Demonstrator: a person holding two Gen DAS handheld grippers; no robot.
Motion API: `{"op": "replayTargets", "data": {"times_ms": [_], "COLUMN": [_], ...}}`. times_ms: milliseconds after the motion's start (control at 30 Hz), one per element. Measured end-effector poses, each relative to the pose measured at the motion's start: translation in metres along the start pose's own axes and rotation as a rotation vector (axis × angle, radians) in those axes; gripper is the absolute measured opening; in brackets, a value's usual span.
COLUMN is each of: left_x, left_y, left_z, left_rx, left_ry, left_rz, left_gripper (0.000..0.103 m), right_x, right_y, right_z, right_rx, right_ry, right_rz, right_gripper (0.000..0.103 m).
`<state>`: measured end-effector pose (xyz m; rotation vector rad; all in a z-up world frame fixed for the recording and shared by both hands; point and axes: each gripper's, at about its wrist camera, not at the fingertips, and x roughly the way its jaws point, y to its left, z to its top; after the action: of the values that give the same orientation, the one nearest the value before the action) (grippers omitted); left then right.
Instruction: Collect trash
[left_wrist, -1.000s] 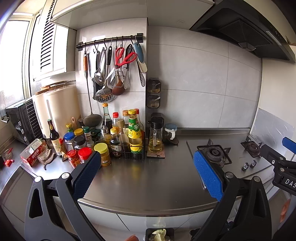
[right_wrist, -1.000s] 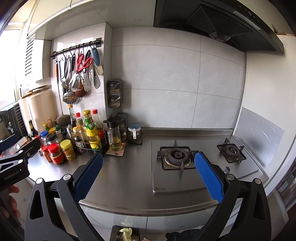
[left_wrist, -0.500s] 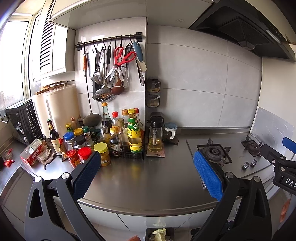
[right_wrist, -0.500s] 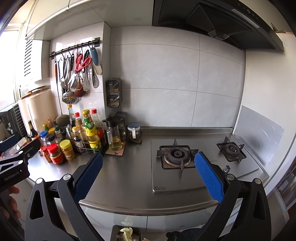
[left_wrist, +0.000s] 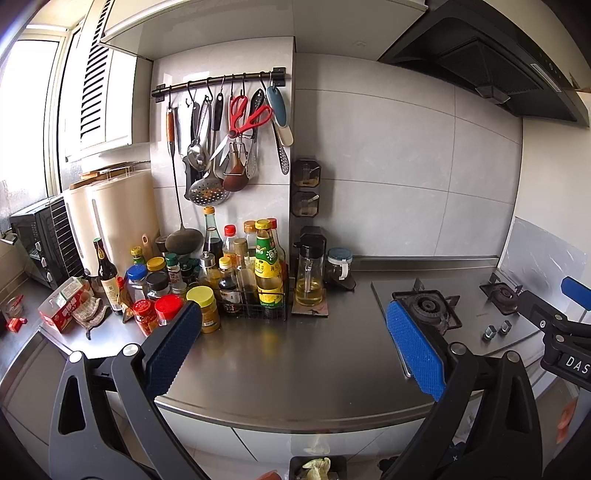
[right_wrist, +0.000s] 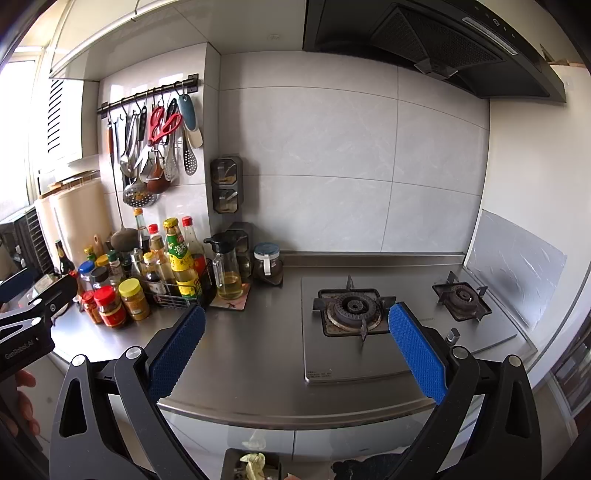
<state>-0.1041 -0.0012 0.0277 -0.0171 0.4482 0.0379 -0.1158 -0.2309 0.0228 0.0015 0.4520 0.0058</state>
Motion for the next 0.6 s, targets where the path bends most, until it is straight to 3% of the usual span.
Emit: {"op": "replayTargets", "data": {"times_ms": [267,600], "left_x": [-0.0005,0.0085], "left_y": [0.0038,0.0075], "left_z": [-0.0008,-0.006], "left_rx": [-0.01,-0.027], "left_ry": [-0.006,0.047], "left_rz": [0.008,-0.031], "left_gripper": [0.095,0.095], "right_x": [0.001,0.0016], "right_y": [0.0008,0.0026], "right_z": [-0.0017,-0.0036], "right_rx": [0.008,0.012], "right_ry": [0.007,0.016], "right_rz": [-0.004,-0.006], "right_gripper": [0.1,0.1]}}
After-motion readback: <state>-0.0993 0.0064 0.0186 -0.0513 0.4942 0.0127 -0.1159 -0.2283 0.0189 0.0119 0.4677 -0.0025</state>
